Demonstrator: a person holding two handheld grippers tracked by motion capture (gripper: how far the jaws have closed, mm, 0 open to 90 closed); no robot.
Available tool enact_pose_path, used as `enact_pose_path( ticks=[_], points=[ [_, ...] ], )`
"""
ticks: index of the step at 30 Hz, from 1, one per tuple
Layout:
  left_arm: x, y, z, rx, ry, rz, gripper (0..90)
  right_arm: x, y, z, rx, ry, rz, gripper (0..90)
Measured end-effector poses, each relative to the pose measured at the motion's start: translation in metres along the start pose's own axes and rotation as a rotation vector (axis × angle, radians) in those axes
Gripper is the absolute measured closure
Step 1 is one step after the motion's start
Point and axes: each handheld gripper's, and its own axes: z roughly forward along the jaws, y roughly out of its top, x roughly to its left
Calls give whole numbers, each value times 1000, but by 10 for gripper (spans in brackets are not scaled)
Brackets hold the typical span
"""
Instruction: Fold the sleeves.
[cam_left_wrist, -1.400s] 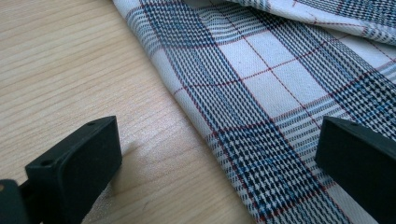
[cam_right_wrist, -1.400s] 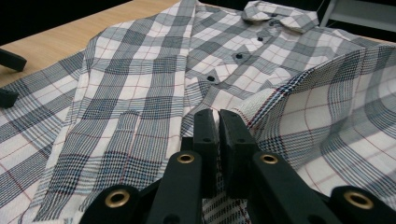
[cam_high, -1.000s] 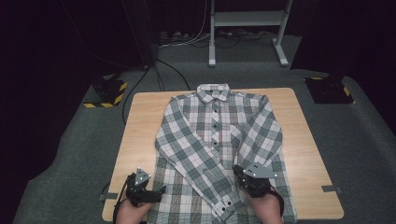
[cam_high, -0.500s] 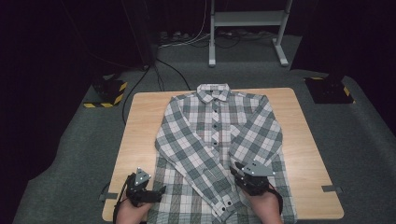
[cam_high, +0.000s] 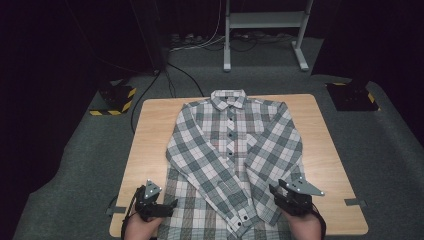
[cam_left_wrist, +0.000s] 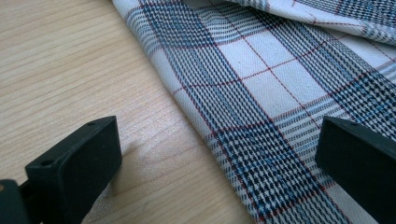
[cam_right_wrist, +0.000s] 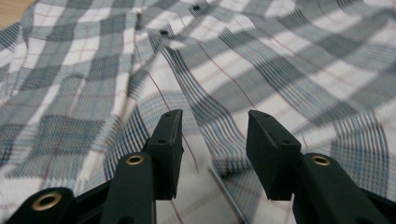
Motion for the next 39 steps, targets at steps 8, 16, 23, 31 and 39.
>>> enact_pose_path(
  ticks=[8,16,23,31,39],
  points=[
    [0,0,0,-1,2,0,6,-9,-32,-6,62,-13,60,517],
    [0,0,0,-1,3,-1,6,-11,-44,-4,95,-1,83,577],
    [0,0,0,-1,3,-2,6,-12,-45,-5,100,-22,70,750],
    [0,0,0,-1,3,-2,6,-8,-44,-7,86,-27,42,864],
    [0,0,0,-1,5,-4,6,2,-28,-24,-27,-14,38,862]
  ],
)
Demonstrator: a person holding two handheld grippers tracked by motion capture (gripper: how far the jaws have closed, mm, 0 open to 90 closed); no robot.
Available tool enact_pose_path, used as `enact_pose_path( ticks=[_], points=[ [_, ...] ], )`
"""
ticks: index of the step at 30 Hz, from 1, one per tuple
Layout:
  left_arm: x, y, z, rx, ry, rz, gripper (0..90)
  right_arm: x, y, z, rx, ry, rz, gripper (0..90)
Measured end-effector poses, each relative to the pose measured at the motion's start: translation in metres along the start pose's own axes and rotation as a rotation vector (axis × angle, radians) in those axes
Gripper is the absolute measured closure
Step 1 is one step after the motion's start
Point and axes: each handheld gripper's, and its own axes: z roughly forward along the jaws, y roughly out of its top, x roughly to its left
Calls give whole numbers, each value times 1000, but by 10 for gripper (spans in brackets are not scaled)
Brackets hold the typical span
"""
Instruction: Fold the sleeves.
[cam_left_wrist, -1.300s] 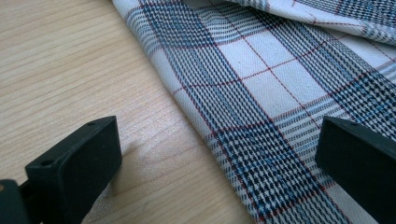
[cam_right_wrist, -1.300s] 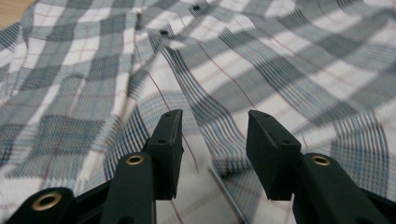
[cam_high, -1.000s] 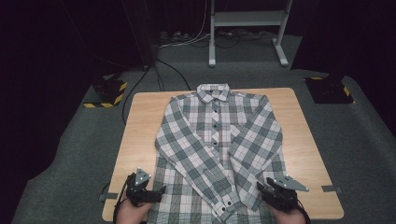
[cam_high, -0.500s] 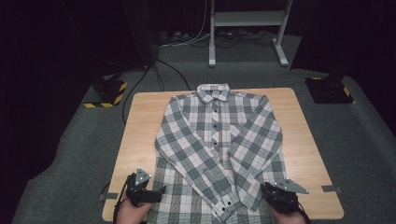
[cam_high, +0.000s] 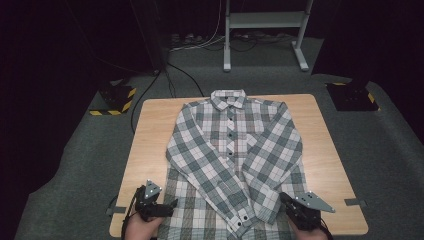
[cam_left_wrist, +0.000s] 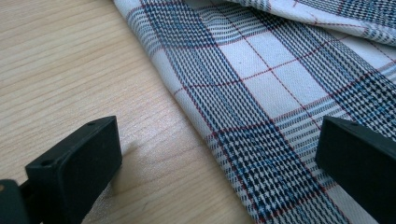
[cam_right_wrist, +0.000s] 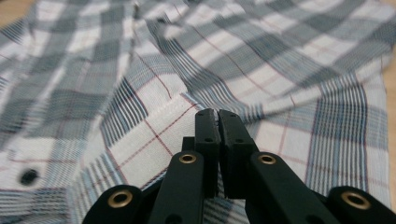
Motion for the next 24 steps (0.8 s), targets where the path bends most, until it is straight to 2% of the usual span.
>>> enact_pose_path(
  ticks=[1,3,7,8,15,16,19,20,21,22,23,24],
  points=[
    [0,0,0,0,1,-1,6,5,6,-3,-23,8,-13,861],
    [0,0,0,0,1,-1,5,7,8,-4,-32,16,-17,861],
    [0,0,0,1,3,-1,5,21,20,-7,-67,55,-46,860],
    [0,0,0,1,3,-1,5,21,20,-7,-67,55,-46,860],
    [0,0,0,0,-1,-1,6,52,39,-1,-91,120,-110,857],
    [0,0,0,0,-1,-1,6,52,39,-1,-91,120,-110,857],
    [0,0,0,0,-3,0,6,72,46,6,-90,160,-153,855],
    [0,0,0,0,-3,0,6,72,46,6,-90,160,-153,855],
    [0,0,0,1,-2,0,6,78,48,7,-89,173,-164,854],
    [0,0,0,1,-2,0,6,89,51,11,-88,196,-186,854],
    [0,0,0,1,-2,0,6,89,51,11,-88,196,-186,854],
    [0,0,0,1,-2,1,5,100,53,14,-87,220,-209,853]
  ],
)
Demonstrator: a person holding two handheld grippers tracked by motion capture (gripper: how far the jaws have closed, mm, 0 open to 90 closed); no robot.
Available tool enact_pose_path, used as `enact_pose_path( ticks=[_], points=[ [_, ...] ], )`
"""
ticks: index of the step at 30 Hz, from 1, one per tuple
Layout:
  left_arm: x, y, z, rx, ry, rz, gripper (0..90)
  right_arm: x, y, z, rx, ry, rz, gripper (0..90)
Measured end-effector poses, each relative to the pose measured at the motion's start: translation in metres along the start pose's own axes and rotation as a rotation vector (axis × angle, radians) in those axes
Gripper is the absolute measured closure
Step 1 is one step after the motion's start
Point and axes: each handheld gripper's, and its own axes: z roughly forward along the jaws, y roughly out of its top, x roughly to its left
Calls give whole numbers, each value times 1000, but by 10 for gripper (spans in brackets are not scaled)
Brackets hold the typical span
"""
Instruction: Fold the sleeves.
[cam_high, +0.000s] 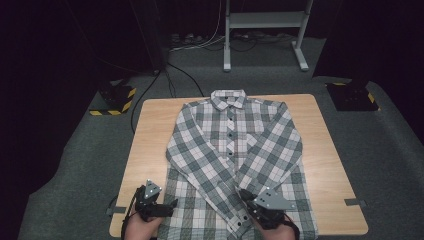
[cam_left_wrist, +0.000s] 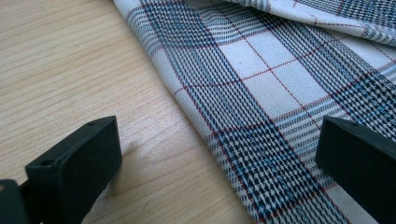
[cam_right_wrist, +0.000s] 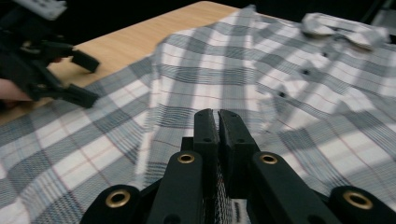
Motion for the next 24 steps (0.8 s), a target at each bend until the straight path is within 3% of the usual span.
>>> enact_pose_path(
  ticks=[5,14,24],
  points=[
    [0,0,0,0,1,0,5,17,7,13,9,46,-41,853],
    [0,0,0,1,-1,1,6,33,5,25,26,112,-48,817],
    [0,0,0,1,1,2,4,25,3,29,38,102,-26,709]
  ],
)
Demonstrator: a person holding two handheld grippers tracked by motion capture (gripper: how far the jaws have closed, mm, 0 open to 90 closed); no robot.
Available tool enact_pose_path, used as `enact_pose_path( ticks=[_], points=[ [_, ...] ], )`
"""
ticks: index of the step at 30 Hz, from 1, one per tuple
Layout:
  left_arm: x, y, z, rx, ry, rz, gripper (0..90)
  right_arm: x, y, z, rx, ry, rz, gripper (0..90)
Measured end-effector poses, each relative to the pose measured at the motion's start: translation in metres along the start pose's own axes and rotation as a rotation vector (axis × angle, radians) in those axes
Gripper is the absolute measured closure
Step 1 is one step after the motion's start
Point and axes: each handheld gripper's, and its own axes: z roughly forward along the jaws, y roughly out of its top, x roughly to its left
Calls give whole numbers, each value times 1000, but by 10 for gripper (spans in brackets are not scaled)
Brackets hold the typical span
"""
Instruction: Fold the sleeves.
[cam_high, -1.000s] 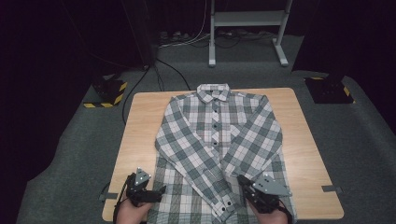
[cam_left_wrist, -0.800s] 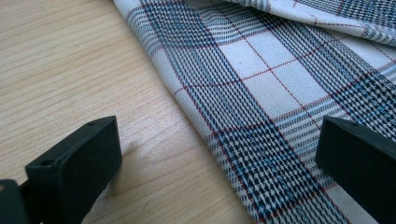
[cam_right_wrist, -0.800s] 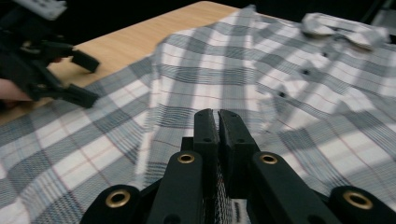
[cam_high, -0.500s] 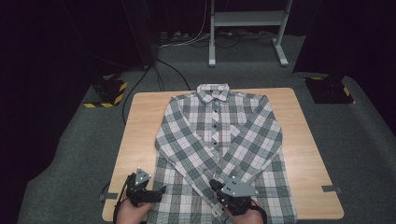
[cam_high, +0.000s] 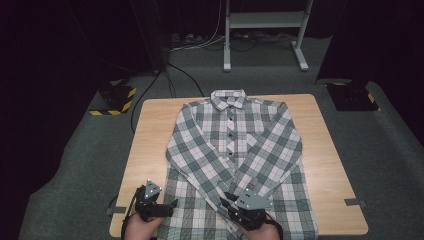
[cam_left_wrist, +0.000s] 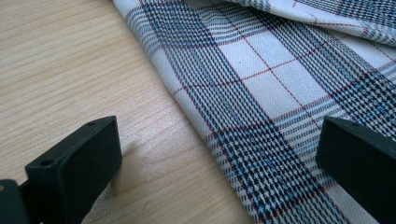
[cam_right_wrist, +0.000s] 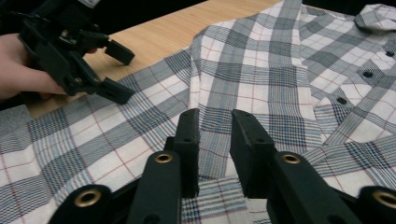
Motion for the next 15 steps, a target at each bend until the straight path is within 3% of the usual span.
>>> enact_pose_path(
  ticks=[15],
  points=[
    [0,0,0,0,0,3,2,-38,-17,6,43,-57,54,437]
  ],
)
